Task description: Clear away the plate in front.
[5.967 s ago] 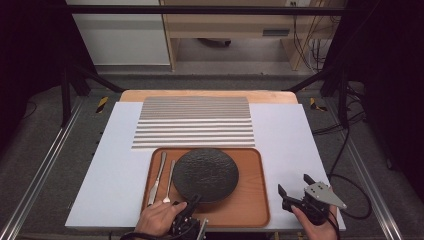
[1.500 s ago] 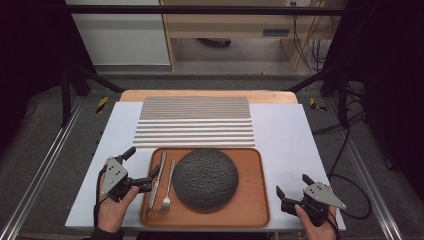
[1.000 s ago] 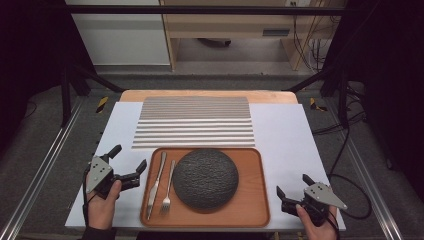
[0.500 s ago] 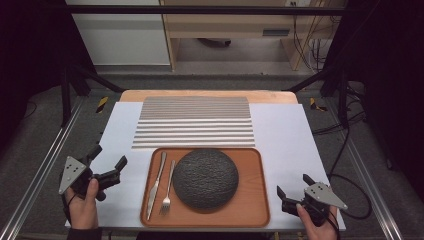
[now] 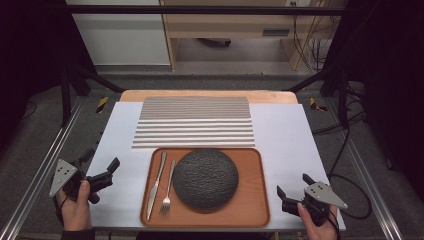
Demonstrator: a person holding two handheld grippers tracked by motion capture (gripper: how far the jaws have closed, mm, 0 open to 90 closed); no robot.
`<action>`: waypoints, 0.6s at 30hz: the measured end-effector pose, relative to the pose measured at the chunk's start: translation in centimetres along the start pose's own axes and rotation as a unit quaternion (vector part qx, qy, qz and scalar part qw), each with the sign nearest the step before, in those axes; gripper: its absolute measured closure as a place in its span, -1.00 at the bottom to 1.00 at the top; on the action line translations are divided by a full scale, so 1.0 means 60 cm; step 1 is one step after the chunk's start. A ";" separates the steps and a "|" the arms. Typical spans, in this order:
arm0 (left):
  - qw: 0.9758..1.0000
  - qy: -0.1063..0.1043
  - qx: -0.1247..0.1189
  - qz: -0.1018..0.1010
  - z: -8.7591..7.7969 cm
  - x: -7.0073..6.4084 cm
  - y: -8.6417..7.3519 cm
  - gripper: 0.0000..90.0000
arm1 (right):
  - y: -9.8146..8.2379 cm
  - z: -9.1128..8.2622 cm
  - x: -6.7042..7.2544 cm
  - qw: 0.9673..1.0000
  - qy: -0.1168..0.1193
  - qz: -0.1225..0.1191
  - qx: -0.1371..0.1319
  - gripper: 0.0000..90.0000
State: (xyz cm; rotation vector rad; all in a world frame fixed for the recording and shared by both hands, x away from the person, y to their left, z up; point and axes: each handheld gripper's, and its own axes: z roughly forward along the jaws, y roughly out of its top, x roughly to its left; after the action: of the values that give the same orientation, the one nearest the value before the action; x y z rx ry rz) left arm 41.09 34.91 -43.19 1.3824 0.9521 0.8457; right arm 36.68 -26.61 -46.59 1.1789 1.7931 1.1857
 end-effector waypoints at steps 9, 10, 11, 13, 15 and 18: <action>1.000 -0.008 0.003 -0.003 -0.006 0.000 -0.003 -0.93 | 0.004 0.000 -0.005 1.000 -0.003 0.007 -0.010 -0.88; 1.000 -0.007 0.002 -0.004 -0.008 0.001 -0.003 -0.93 | 0.005 0.001 -0.006 1.000 -0.003 0.007 -0.011 -0.88; 1.000 -0.005 0.001 -0.004 -0.009 0.002 -0.002 -0.93 | 0.006 0.002 -0.006 1.000 -0.002 0.007 -0.012 -0.88; 1.000 -0.003 0.000 -0.006 -0.011 0.006 -0.002 -0.93 | 0.007 0.004 -0.007 1.000 0.000 0.008 -0.012 -0.88; 1.000 0.000 0.000 -0.011 -0.012 0.010 -0.003 -0.94 | 0.007 0.004 -0.007 1.000 0.001 0.009 -0.012 -0.88; 1.000 0.007 0.000 -0.013 -0.013 0.017 -0.005 -0.93 | 0.007 0.002 -0.008 1.000 0.000 0.010 -0.015 -0.88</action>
State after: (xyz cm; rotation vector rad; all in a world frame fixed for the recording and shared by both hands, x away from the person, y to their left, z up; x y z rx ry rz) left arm 40.75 36.13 -43.51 1.3637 0.9786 0.8357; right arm 37.07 -26.93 -46.24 1.1821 1.7621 1.2195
